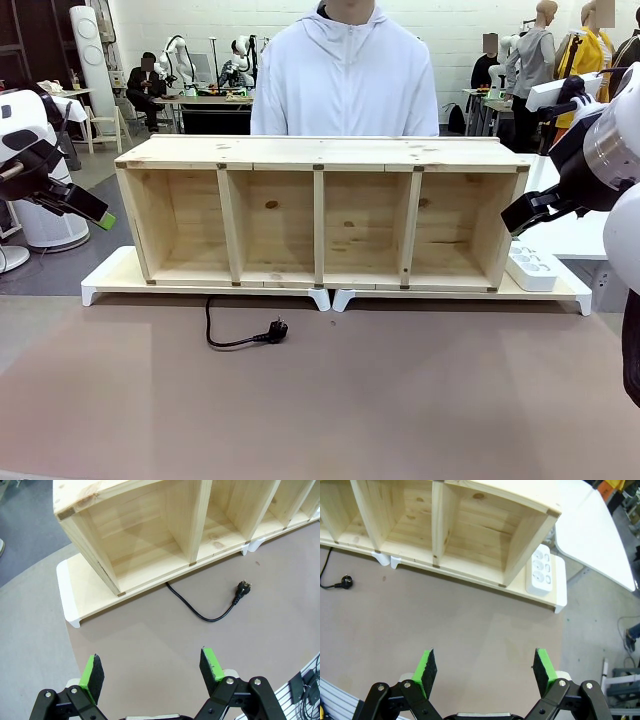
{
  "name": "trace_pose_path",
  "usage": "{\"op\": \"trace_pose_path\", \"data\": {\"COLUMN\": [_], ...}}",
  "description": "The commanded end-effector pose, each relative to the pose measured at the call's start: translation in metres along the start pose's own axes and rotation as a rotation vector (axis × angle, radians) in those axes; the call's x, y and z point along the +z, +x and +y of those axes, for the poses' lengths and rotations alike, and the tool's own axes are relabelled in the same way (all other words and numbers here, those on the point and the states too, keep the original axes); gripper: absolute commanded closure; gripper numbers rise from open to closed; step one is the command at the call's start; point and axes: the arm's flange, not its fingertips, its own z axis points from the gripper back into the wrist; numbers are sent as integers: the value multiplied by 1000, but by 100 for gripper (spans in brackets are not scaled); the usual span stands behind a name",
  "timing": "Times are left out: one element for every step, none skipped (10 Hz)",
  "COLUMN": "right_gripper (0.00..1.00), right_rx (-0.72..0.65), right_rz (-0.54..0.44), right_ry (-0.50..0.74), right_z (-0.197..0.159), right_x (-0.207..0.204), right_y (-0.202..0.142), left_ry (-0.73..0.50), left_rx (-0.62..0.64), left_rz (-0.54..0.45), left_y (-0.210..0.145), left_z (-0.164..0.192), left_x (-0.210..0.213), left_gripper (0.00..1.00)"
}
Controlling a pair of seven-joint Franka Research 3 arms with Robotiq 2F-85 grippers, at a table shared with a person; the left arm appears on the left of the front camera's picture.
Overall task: Perform cable management.
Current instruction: When the cord part of the Power Cable appears at the lower middle area of the table and stops, grasp the cord part of the Power Cable.
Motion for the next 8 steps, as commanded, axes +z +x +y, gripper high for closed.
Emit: {"op": "trace_pose_path", "data": {"right_gripper": [0, 0, 0, 0, 0, 0, 0, 0], "right_rx": [-4, 0, 59, 125, 200, 271, 343, 409], "right_rz": [0, 0, 22, 47, 74, 104, 131, 151], "right_ry": [-2, 0, 34, 63, 89, 112, 140, 170], "right_z": [-2, 0, 8, 19, 33, 50, 69, 87], "right_x": [-3, 0, -6, -11, -17, -26, -36, -46], "right_y": [1, 0, 14, 27, 42, 59, 76, 87], "left_ry": [-2, -2, -2, -2, -2, -2, -2, -2], "left_rx": [15, 15, 15, 15, 15, 15, 15, 15], "left_rz": [1, 1, 1, 1, 1, 1, 1, 1], "left_y": [0, 0, 0, 0, 0, 0, 0, 0], "left_z": [-1, -1, -1, -1, -1, -1, -1, -1], "left_x": [0, 0, 0, 0, 0, 0, 0, 0], "left_gripper": [0, 0, 0, 0, 0, 0, 0, 0]}}
